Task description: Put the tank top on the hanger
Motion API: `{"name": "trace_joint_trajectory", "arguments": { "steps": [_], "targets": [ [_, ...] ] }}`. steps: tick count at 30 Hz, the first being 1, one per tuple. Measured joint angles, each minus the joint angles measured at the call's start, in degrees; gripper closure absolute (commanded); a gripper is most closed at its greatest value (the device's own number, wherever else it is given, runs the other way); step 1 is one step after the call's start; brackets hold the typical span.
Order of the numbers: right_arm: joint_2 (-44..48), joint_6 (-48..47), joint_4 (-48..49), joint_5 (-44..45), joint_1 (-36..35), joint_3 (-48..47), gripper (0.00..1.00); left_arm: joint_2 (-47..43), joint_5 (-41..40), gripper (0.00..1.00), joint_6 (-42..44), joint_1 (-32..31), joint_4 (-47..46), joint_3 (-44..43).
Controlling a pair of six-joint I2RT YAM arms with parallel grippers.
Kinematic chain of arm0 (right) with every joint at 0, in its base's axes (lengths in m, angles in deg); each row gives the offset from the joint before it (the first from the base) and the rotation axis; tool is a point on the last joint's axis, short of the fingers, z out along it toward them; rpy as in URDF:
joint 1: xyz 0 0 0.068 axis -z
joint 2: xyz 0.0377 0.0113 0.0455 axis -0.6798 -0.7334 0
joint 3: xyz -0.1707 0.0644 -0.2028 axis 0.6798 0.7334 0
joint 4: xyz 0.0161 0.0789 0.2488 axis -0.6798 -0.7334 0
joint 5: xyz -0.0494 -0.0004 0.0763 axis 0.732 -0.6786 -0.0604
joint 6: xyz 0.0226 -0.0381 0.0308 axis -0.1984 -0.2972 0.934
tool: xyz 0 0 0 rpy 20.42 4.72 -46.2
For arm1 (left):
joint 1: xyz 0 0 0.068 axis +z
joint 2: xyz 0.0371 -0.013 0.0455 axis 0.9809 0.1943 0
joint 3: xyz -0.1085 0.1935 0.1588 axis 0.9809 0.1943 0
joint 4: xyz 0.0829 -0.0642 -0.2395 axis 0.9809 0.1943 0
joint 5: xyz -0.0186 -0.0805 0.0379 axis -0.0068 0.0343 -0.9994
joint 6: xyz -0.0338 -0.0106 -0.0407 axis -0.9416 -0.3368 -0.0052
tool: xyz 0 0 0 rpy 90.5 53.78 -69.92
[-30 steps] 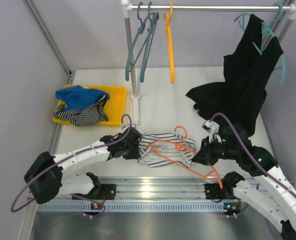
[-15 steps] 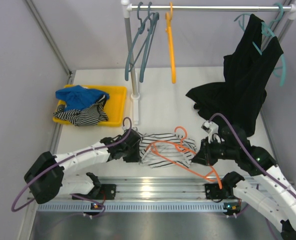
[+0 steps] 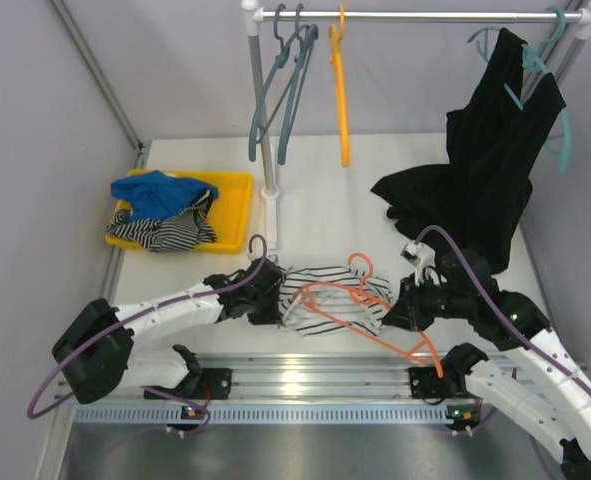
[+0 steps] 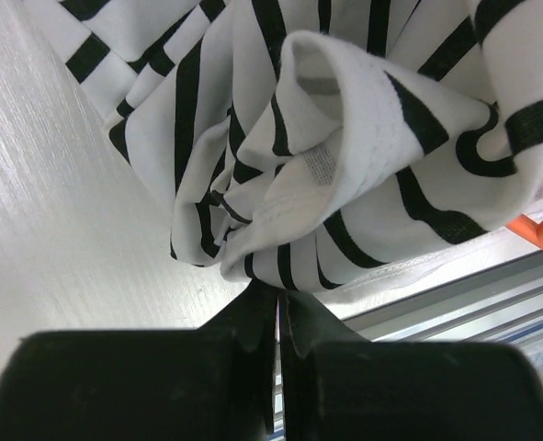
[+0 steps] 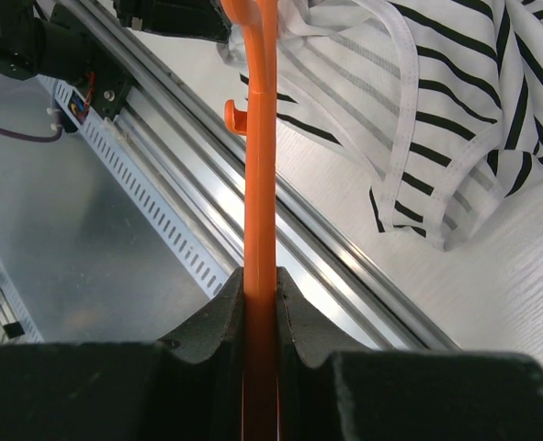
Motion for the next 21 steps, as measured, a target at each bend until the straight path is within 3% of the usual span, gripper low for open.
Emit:
{"name": "trace_joint_trajectory", "arguments": {
  "steps": [8, 14, 21],
  "targets": [
    [-0.9, -0.2, 0.0, -0.1, 0.0, 0.0, 1.00, -3.8, -0.2, 1.00, 0.0, 0.0, 2.2, -0.5],
    [-1.8, -0.5, 0.0, -1.1, -0.4, -0.2, 1.00, -10.3, -1.7, 1.00, 0.1, 0.0, 6.1, -4.9],
    [-4.0, -0.5, 1.8, -1.9, -2.5, -1.2, 1.00, -11.6, -3.8, 1.00, 0.8, 0.0, 8.6, -9.1]
  ]
}}
